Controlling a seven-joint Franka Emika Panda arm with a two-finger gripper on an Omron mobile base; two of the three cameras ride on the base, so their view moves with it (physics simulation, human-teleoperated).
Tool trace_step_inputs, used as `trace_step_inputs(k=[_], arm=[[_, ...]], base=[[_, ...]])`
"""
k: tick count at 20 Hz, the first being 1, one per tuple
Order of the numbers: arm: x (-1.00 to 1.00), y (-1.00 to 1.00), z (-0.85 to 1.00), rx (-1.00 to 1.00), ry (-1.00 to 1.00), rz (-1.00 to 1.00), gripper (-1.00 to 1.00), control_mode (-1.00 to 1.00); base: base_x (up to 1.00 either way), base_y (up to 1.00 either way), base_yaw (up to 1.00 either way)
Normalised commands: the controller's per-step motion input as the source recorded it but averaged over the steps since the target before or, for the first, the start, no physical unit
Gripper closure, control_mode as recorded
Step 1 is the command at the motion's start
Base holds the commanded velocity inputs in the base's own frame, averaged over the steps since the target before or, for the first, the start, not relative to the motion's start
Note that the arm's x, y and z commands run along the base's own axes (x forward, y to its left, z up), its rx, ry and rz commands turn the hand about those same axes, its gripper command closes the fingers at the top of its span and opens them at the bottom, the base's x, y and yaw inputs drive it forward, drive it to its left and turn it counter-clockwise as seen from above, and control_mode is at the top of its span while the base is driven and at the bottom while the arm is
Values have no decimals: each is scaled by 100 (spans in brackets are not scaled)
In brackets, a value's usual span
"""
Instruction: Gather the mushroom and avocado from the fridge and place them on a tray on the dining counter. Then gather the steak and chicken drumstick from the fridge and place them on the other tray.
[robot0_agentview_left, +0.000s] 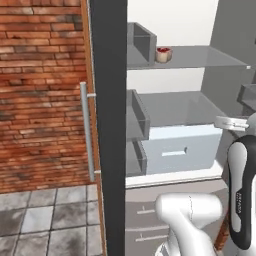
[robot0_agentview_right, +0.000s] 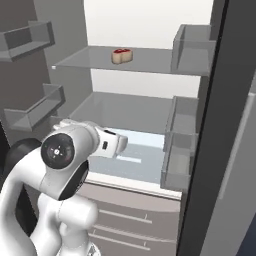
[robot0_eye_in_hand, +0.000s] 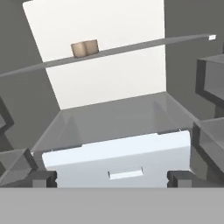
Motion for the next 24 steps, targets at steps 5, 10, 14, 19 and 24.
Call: trace_step_inputs(k=[5, 10, 14, 19, 24], arm=[[0, 0, 0, 0, 0, 0, -100, 100], [0, 0, 0, 0, 0, 0, -100, 100], [0, 0, 0, 0, 0, 0, -100, 100], [0, 0, 0, 0, 0, 0, -100, 100], [0, 0, 0, 0, 0, 0, -100, 100]], base=[[52, -2, 11], [59, -6, 9], [45, -13, 6], [11, -1, 1], [6, -2, 0]])
